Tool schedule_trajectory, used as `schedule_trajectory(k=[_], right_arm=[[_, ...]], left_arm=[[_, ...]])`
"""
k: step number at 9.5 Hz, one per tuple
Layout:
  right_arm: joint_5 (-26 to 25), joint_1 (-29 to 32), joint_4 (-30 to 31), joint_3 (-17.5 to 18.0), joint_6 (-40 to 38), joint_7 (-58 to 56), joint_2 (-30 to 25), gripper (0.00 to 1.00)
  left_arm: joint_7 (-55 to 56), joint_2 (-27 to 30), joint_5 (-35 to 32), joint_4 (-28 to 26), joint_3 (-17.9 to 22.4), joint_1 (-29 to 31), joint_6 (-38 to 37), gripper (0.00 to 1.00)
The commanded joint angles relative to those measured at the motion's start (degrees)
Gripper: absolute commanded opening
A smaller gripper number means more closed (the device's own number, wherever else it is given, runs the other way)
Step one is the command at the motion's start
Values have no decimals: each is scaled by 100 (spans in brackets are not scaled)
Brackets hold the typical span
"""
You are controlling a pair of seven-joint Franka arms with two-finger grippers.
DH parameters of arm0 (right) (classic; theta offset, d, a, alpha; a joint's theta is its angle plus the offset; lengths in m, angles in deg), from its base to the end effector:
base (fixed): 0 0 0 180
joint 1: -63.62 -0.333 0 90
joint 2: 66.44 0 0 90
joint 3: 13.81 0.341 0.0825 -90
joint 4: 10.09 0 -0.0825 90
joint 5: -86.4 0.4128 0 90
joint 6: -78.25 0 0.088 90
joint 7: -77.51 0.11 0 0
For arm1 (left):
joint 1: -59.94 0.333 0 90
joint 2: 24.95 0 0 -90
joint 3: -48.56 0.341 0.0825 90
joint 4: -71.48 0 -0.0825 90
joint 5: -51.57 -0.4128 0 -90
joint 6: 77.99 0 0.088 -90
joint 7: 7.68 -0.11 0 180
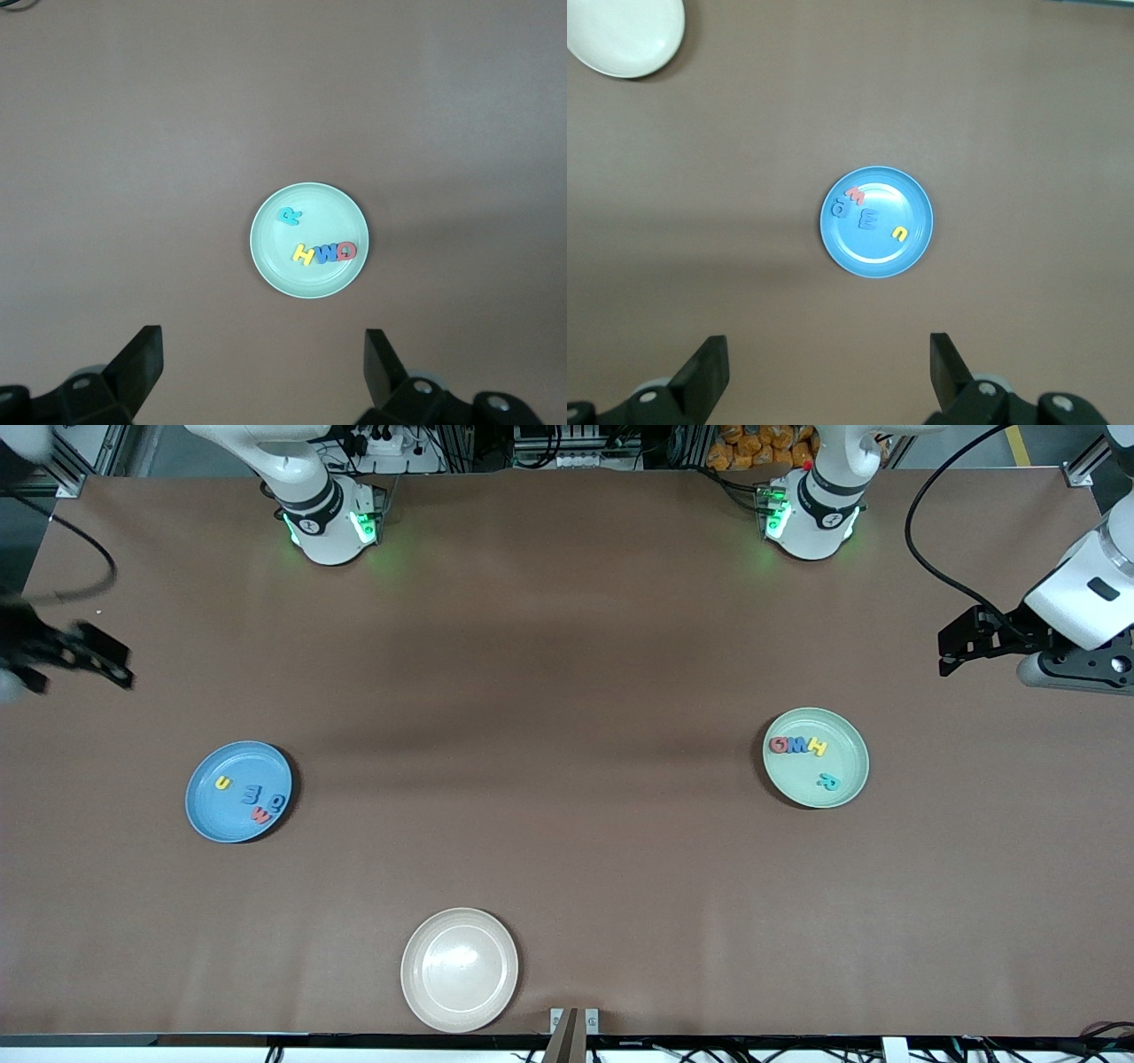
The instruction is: Sort upper and lower case letters into plates
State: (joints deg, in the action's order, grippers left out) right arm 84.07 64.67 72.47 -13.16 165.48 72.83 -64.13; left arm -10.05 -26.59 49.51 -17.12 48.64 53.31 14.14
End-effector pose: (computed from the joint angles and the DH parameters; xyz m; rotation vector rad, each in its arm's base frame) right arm 0.5923 -0.0089 0.6833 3.0971 0.1114 0.0610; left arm 0.5935 -0.0643 0.6453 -3.0969 0.2427 -0.0532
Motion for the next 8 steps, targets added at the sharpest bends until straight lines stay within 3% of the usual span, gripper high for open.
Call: schedule_trajectory(k=[1, 8], right_arm=[[259, 0, -565, -39, -416, -50, 130, 100], [268, 27, -565, -57, -487, -50, 103, 100]], left_arm=[[0, -20, -49, 80, -25, 22, -55, 100], [-9, -20, -49, 80, -25, 30, -55, 100]])
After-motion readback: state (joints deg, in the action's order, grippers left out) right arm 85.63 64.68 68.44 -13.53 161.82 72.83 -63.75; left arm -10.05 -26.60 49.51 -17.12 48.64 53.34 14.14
